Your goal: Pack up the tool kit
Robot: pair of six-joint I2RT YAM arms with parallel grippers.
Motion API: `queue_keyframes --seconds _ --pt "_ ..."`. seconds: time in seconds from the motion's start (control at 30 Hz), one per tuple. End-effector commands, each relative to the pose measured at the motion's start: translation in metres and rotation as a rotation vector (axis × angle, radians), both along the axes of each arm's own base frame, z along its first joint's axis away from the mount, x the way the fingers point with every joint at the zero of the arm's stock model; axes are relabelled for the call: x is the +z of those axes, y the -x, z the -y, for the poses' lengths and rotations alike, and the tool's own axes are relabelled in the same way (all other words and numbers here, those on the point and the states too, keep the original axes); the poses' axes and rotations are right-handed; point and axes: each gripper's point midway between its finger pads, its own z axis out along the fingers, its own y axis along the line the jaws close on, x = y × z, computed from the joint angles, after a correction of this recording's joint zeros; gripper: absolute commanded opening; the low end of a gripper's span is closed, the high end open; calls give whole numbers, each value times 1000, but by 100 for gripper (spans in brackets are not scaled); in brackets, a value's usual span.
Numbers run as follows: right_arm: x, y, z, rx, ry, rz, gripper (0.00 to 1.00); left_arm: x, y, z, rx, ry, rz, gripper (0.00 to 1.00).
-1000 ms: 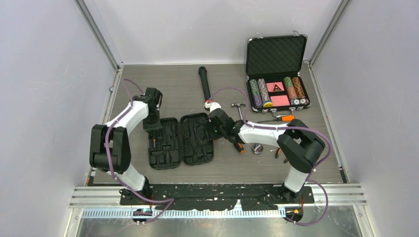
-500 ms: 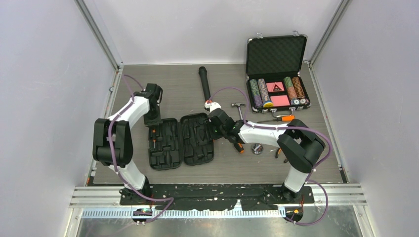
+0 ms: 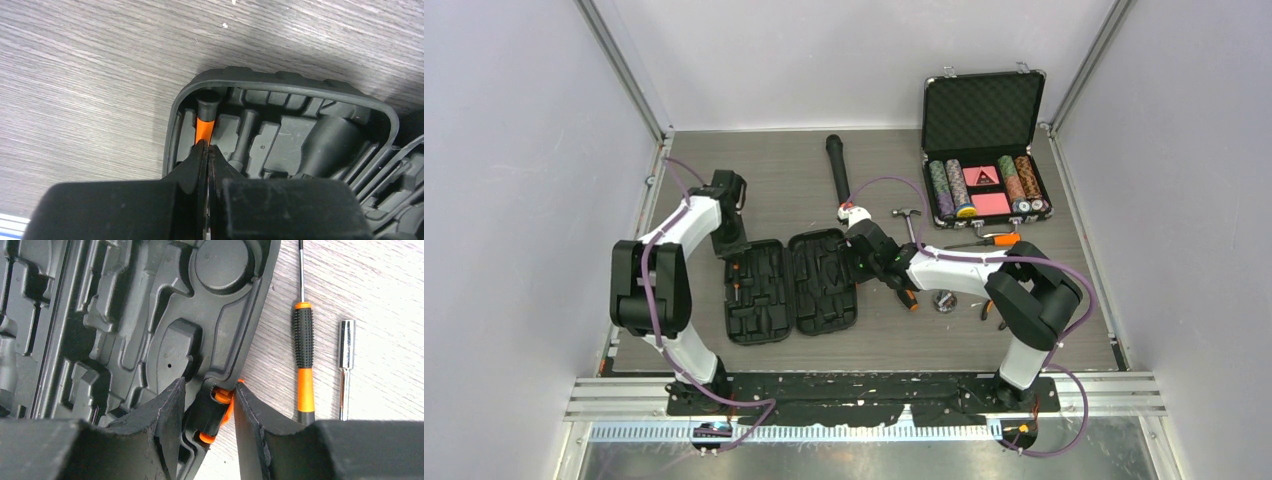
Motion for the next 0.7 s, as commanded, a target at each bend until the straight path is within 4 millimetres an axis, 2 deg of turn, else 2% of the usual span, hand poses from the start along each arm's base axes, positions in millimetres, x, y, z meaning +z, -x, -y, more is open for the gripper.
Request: queue_keyframes --seconds 0.0,0.4,0.5,0.67 --pt "13 7 -2 32 -12 9 35 -14 10 4 46 82 -35 0" --pt "7 9 12 27 55 16 31 -16 11 22 46 201 -27 0" --pt "7 6 20 14 101 27 30 -5 9 26 51 226 35 0" --pt "7 6 48 -18 216 49 29 24 14 20 53 197 136 2"
